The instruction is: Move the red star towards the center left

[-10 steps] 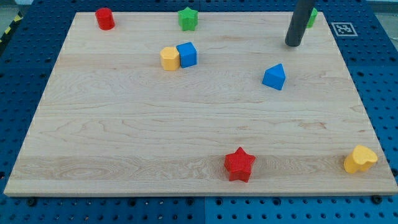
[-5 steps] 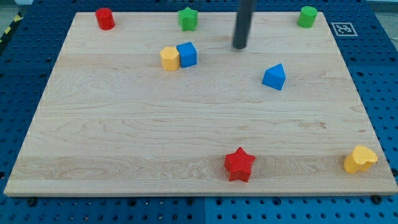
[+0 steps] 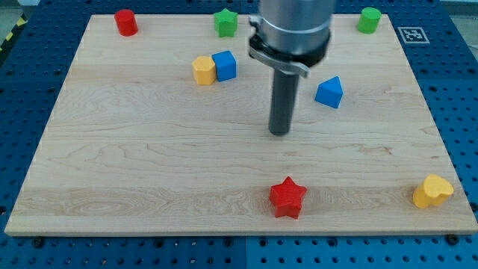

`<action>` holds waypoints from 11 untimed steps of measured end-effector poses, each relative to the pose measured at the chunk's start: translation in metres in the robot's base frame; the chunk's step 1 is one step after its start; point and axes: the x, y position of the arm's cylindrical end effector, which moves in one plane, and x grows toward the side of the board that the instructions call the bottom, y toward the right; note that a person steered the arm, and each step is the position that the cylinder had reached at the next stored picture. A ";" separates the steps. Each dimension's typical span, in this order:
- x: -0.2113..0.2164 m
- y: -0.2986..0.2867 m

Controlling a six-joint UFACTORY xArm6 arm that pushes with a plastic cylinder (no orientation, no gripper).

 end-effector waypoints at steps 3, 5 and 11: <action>0.098 0.043; 0.131 0.041; 0.130 -0.029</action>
